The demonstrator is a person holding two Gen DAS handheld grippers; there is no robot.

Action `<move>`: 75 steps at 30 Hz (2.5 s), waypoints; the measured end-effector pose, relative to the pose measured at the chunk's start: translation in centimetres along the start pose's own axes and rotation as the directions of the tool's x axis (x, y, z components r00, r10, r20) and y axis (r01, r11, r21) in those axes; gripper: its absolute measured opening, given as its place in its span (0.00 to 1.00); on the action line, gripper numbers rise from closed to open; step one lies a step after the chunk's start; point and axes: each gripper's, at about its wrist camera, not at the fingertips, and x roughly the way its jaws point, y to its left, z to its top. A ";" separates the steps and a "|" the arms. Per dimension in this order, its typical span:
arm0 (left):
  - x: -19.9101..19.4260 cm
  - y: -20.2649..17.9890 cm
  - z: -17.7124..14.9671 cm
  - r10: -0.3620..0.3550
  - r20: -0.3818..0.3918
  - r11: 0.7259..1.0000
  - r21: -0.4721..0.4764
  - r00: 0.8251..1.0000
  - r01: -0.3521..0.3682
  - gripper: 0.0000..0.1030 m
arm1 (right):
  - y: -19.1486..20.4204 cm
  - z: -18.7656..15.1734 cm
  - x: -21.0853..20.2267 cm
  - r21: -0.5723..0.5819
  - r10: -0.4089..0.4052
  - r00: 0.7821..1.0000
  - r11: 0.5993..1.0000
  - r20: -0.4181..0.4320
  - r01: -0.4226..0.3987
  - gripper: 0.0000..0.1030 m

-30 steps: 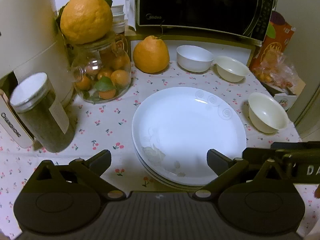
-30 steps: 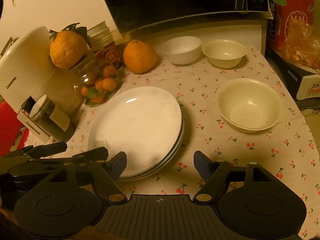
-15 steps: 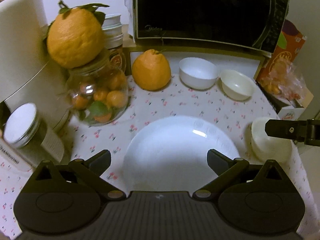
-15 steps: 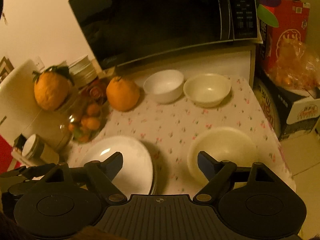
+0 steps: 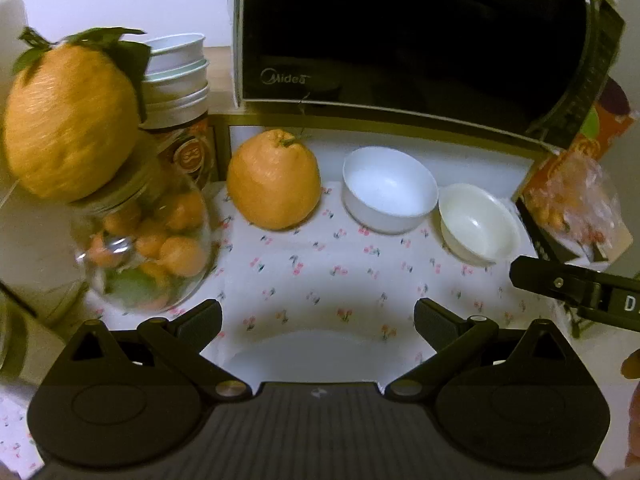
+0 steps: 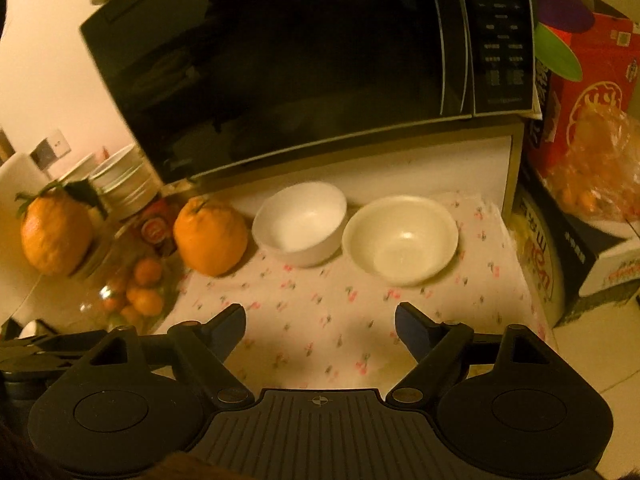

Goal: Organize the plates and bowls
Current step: 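Move both grippers to the small white bowl beside the microwave, then close both grippers on the rim of the small white bowl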

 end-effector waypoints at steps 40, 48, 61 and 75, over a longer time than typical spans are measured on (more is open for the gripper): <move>10.8 -2.3 5.4 -0.115 0.074 0.976 -0.178 0.991 0.127 0.25 | -1.4 7.3 14.8 -0.017 0.010 1.000 1.000 -0.011 -0.011 0.21; 11.9 -1.8 5.7 -0.103 0.076 0.981 -0.155 0.992 0.114 0.16 | -0.9 7.1 15.0 -0.028 -0.008 1.000 1.000 -0.002 0.008 0.12; 9.7 -1.9 5.7 -0.107 0.079 0.984 -0.138 0.991 0.117 0.15 | -0.2 6.9 13.3 -0.032 -0.020 1.000 0.999 0.017 0.021 0.12; 4.0 -3.3 5.7 -0.120 0.099 0.987 -0.094 0.988 0.130 0.15 | 0.4 6.8 7.6 -0.008 -0.017 0.998 1.000 0.053 0.017 0.12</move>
